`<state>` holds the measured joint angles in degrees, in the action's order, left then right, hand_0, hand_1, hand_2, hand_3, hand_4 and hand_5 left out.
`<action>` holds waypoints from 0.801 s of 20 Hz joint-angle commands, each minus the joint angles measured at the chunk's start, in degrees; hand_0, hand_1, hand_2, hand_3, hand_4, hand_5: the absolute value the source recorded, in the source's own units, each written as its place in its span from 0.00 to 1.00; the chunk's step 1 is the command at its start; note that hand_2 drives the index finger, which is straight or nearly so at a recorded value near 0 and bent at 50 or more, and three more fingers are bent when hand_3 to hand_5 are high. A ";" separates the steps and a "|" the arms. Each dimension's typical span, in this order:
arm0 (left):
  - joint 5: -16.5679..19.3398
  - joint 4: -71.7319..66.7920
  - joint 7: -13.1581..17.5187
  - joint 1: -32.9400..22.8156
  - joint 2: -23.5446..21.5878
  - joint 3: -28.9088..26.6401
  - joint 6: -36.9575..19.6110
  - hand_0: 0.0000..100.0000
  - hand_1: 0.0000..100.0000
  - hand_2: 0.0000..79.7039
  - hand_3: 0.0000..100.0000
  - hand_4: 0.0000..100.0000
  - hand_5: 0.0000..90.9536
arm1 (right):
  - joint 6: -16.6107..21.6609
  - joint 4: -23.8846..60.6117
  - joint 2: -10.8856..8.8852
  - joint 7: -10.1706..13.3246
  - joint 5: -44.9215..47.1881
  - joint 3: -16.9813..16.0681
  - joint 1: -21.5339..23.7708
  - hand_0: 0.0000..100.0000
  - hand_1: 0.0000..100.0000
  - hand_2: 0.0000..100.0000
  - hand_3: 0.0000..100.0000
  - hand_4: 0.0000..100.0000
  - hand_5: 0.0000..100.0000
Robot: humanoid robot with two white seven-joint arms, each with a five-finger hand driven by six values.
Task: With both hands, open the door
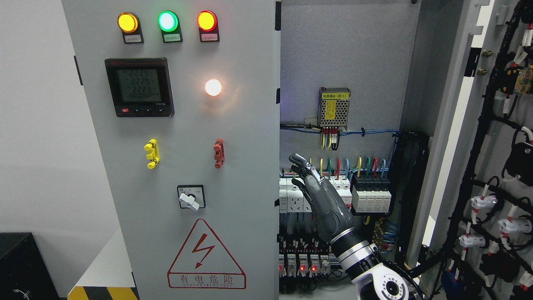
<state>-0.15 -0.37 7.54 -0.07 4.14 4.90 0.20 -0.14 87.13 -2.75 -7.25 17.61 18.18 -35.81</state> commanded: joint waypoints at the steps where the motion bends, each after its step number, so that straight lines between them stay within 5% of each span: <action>1: -0.46 1.87 -0.07 -1.60 0.08 -0.24 -0.03 0.12 0.56 0.00 0.00 0.00 0.00 | -0.39 -0.38 -0.06 -0.22 0.32 0.72 -1.10 0.07 0.14 0.00 0.00 0.00 0.00; 16: -1.69 1.95 -0.68 -1.77 -0.10 -0.86 -0.03 0.12 0.56 0.00 0.00 0.00 0.00 | -1.97 -1.52 -0.06 -0.39 3.83 0.72 -2.33 0.07 0.14 0.00 0.00 0.00 0.00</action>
<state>-0.01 -0.08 6.76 -0.01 4.12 4.52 0.15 -2.06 86.53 -2.79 -7.60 20.43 18.73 -37.75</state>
